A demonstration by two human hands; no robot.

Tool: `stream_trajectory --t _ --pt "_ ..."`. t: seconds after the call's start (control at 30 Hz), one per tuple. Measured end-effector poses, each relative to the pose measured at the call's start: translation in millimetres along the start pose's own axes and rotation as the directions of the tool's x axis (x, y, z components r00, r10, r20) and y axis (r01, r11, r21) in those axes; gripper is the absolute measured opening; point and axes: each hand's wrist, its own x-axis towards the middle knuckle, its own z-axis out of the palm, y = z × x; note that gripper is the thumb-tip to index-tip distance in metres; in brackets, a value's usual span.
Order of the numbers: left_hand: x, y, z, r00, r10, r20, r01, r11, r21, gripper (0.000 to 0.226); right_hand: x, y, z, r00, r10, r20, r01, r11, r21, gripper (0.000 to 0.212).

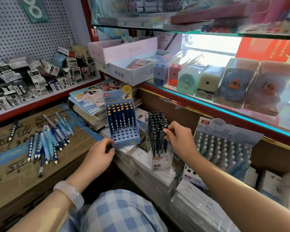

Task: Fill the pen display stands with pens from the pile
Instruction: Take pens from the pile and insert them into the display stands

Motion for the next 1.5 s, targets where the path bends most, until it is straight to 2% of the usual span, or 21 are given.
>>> stream_trajectory --t 0.1,0.23,0.43,0.5,0.63,0.7,0.9,1.0,1.13,1.3,1.4,1.5 --pt "-1 -2 1 1.000 0.005 0.002 -0.005 1.000 -0.001 0.030 -2 4 4 0.999 0.026 0.046 -0.024 0.999 -0.033 0.013" --pt "-4 -6 5 1.000 0.007 0.023 -0.007 1.000 -0.008 0.032 -9 11 14 0.988 0.054 0.142 -0.030 0.985 -0.169 0.016" --pt "-1 -5 -1 1.000 -0.008 0.025 0.008 1.000 -0.015 0.035 -6 -1 12 0.983 0.093 0.159 -0.050 0.966 -0.255 0.016" --pt "2 -3 -10 1.000 0.002 0.002 -0.002 1.000 -0.028 0.036 -4 -13 2 0.985 0.090 0.144 -0.050 0.965 -0.259 0.023" --pt "3 -3 -37 0.998 -0.007 -0.067 0.002 0.998 -0.060 0.039 8 -49 -13 0.998 0.019 0.062 0.000 0.958 -0.286 0.028" --pt "3 -11 -52 0.997 -0.009 -0.072 0.003 0.997 -0.081 0.040 14 -75 -5 0.996 -0.034 0.087 0.054 0.968 -0.244 0.026" --pt "-4 -66 -101 0.988 -0.104 -0.113 0.086 0.985 -0.151 0.037 22 -139 72 0.946 -0.128 0.297 0.179 0.972 -0.154 0.029" --pt "-10 -104 -112 0.963 -0.210 -0.166 0.181 0.967 -0.178 0.036 22 -155 117 0.920 -0.126 0.371 0.175 0.979 -0.102 0.029" --pt "-14 -160 -115 0.910 -0.380 -0.167 0.336 0.910 -0.241 0.037 19 -180 183 0.893 -0.115 0.434 0.137 0.990 -0.018 0.030" --pt "1 -203 -113 0.889 -0.428 -0.163 0.377 0.886 -0.271 0.038 19 -198 245 0.825 -0.104 0.556 0.117 0.993 0.011 0.035" --pt "19 -212 -111 0.882 -0.434 -0.185 0.397 0.895 -0.206 0.041 28 -196 263 0.818 -0.061 0.571 0.039 0.998 0.050 0.034" --pt "44 -211 -114 0.863 -0.468 -0.191 0.455 0.884 -0.107 0.050 38 -188 277 0.842 -0.050 0.538 0.014 0.997 0.071 0.029"
